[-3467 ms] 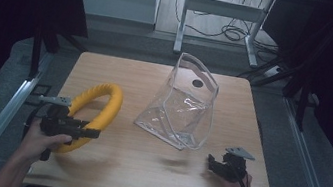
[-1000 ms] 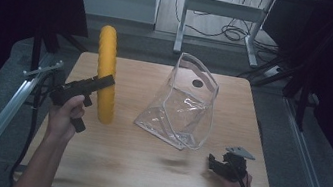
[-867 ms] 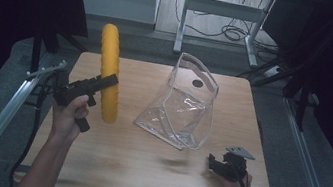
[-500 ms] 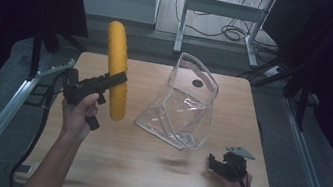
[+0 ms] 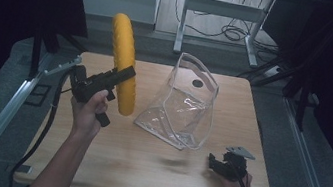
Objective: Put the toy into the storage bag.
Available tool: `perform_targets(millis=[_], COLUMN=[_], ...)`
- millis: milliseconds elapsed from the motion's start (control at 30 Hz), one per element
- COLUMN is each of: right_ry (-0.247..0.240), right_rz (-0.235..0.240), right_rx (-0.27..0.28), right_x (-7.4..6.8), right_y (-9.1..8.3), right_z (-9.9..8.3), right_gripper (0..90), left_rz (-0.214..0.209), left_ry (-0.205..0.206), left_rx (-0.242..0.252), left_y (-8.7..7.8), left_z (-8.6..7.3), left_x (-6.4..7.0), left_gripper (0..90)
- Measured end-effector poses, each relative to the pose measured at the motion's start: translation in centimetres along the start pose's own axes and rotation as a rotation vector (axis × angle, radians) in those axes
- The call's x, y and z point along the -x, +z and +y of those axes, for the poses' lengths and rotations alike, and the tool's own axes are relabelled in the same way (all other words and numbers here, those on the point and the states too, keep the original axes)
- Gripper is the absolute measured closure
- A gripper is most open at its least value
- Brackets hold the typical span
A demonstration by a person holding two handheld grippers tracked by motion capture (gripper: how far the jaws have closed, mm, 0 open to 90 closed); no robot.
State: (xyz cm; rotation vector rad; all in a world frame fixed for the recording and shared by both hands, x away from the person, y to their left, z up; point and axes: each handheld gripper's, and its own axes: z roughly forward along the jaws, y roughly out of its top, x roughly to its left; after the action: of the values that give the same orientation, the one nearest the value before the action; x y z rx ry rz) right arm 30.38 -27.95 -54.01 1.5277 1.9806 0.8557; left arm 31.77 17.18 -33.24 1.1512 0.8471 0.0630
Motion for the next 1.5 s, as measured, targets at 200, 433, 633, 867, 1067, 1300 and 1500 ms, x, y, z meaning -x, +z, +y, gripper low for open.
perform_targets(millis=[200,433,633,867,1067,1300,1500], right_ry=[-0.001,0.002,0.001,-0.002,0.002,0.006,0.005], right_rz=[-0.001,-0.001,0.0,-0.001,-0.001,-0.003,-0.004], right_rx=[0.0,-0.001,-0.002,-0.001,0.0,0.001,0.001], right_x=[0.0,0.0,0.0,0.1,0.0,0.0,0.0], right_y=[0.0,0.0,0.0,0.0,0.0,0.1,0.1], right_z=[0.0,0.1,0.1,0.1,0.1,0.1,0.1], right_gripper=[21.5,21.5,21.5,21.6,21.6,21.6,21.6], left_rz=[-0.014,-0.026,-0.045,-0.066,-0.083,-0.107,-0.126], left_ry=[-0.002,0.012,0.032,0.049,0.054,0.069,0.061], left_rx=[0.017,0.016,0.019,0.03,0.03,0.022,0.005], left_y=[0.6,1.8,2.8,3.6,4.5,6.2,7.4], left_z=[0.1,0.4,0.7,1.0,1.3,1.5,1.3], left_x=[0.6,1.5,2.6,3.8,4.7,6.1,6.7], left_gripper=[50.9,50.8,50.8,50.8,50.8,50.8,50.8])
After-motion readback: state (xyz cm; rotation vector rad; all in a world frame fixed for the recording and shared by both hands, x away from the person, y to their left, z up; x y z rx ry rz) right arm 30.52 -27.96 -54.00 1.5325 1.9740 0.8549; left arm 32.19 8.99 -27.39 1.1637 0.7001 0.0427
